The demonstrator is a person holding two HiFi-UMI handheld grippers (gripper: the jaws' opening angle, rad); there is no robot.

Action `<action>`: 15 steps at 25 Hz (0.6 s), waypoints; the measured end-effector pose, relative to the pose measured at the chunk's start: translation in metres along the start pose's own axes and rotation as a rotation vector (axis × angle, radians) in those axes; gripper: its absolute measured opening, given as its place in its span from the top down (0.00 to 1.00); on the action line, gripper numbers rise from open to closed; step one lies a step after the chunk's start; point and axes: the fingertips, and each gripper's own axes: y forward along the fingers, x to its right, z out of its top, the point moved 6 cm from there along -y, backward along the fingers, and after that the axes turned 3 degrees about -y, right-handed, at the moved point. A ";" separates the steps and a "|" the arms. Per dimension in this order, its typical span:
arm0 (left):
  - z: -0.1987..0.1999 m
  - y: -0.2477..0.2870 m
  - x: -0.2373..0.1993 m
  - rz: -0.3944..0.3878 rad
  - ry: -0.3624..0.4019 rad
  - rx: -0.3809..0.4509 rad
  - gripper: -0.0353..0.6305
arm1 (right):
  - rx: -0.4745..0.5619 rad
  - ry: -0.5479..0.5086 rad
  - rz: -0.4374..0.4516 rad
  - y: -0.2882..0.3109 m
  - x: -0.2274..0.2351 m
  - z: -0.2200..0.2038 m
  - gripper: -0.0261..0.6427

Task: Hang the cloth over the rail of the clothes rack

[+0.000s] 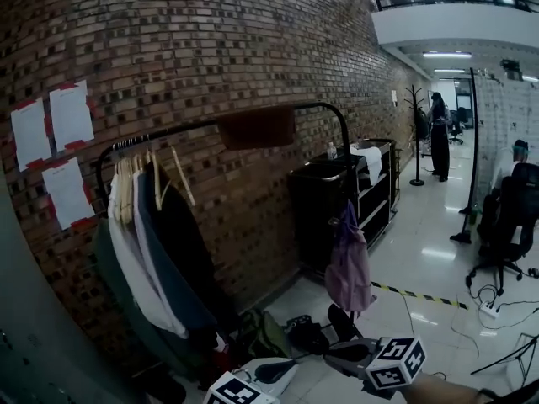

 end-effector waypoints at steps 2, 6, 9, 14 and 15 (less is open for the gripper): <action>-0.012 -0.023 0.028 0.000 -0.021 0.011 0.95 | -0.001 -0.012 0.014 -0.009 -0.038 -0.010 0.96; -0.026 -0.064 0.079 0.000 -0.047 0.024 0.95 | 0.016 -0.014 0.024 -0.034 -0.089 -0.016 0.96; -0.022 -0.085 0.103 0.004 -0.038 0.020 0.95 | 0.036 -0.020 0.035 -0.050 -0.111 -0.011 0.96; -0.016 -0.099 0.129 0.018 -0.044 0.016 0.95 | 0.048 -0.054 0.047 -0.079 -0.131 -0.006 0.96; -0.014 -0.099 0.133 0.019 -0.047 0.016 0.95 | 0.047 -0.064 0.045 -0.085 -0.132 -0.006 0.96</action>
